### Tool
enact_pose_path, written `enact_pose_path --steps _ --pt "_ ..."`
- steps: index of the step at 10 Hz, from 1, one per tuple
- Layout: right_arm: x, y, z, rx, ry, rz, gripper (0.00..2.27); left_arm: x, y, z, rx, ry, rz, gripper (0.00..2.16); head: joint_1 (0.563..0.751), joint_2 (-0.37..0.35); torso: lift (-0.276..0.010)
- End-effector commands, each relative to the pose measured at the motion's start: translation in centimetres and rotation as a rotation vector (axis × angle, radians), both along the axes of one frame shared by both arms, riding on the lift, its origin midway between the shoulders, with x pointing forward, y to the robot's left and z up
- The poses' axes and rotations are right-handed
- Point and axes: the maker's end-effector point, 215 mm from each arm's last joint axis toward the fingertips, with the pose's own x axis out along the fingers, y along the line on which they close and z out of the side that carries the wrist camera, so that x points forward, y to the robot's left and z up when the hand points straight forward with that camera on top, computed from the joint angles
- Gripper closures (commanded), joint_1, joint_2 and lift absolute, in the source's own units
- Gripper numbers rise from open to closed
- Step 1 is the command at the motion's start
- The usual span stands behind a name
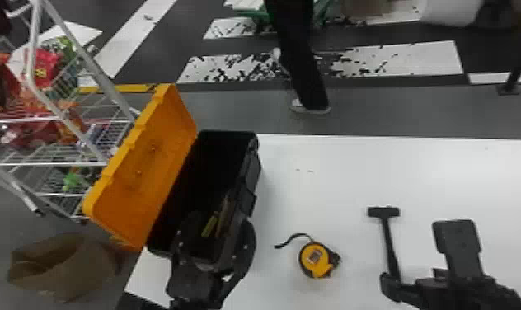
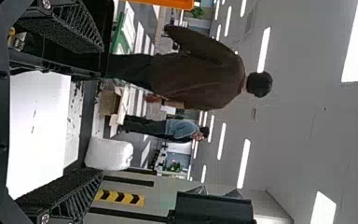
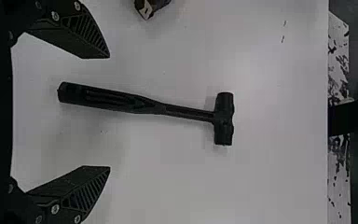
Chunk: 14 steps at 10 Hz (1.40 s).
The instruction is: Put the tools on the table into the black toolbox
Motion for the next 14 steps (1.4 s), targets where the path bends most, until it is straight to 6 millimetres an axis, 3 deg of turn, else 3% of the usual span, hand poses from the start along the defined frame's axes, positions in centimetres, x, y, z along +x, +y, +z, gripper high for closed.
enact_pose_path --steps 1,5,8,11,14 --pt "0.2 0.0 0.0 -0.014 0.026 0.002 0.17 0.0 0.1 0.0 0.004 0.002 -0.004 0.07 0.695 0.291 -0.039" --pt "-0.2 -0.9 -1.2 -0.05 0.082 0.002 0.22 0.0 0.1 -0.1 0.005 0.005 -0.006 0.07 0.695 0.28 -0.039" --pt "-0.2 -0.8 -1.5 -0.045 0.088 0.002 0.59 0.1 0.1 -0.1 0.006 0.005 -0.007 0.07 0.695 0.279 -0.039" --pt "0.0 -0.5 -1.4 -0.03 0.085 0.0 0.38 0.1 0.2 -0.2 0.007 0.005 -0.005 0.07 0.695 0.282 -0.039" --pt "0.1 0.1 -1.3 -0.017 0.085 0.006 0.38 0.2 0.2 -0.1 0.006 0.003 -0.004 0.07 0.695 0.287 -0.039"
